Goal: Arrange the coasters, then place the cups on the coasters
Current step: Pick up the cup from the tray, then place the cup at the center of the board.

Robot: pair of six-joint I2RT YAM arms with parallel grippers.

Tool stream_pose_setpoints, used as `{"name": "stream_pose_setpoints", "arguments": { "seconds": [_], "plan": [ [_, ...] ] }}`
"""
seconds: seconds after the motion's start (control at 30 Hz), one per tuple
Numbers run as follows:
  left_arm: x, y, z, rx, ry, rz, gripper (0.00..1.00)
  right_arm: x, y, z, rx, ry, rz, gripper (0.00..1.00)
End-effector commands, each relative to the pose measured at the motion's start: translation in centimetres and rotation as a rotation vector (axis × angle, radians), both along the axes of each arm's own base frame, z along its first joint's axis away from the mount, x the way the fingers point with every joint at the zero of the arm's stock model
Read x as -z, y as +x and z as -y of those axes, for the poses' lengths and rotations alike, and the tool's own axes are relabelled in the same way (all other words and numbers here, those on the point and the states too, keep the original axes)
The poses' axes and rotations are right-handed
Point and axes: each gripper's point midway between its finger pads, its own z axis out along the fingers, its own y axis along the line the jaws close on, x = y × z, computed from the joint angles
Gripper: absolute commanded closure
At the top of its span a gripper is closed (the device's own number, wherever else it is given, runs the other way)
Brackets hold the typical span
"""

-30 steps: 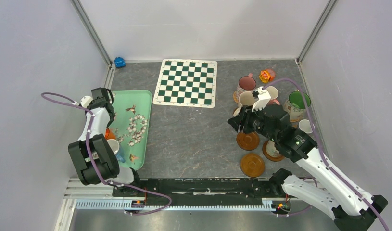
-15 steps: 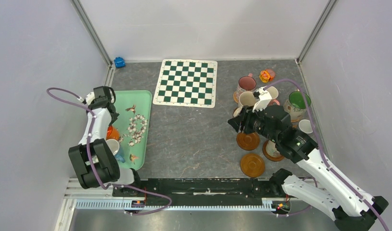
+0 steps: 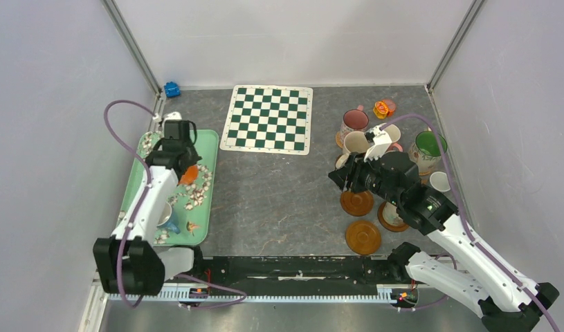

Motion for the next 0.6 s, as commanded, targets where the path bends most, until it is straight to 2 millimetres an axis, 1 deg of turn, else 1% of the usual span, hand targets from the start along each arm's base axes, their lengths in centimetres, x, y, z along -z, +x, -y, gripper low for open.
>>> {"name": "stream_pose_setpoints", "arguments": {
  "seconds": [0.0,0.13,0.23,0.4,0.57],
  "plan": [
    [-5.2,1.5,7.4,0.31,0.022,0.197,0.98,-0.3,0.4,0.6,0.025,-0.021,0.036,0.53],
    [-6.2,-0.2,11.8,0.442,0.012,0.216,0.98,-0.8,1.0,2.0,0.088,-0.073,0.061,0.53],
    [-6.7,-1.9,15.5,0.566,-0.001,0.214,0.98,-1.4,1.2,3.0,0.131,-0.085,0.087,0.54],
    [-5.8,-5.1,22.3,0.781,0.014,0.188,0.98,-2.2,1.7,4.8,0.215,-0.108,0.13,0.54],
    [-4.3,-7.6,28.2,0.945,0.026,0.155,0.98,-2.7,1.8,5.3,0.24,-0.112,0.143,0.55]
  ]
}}
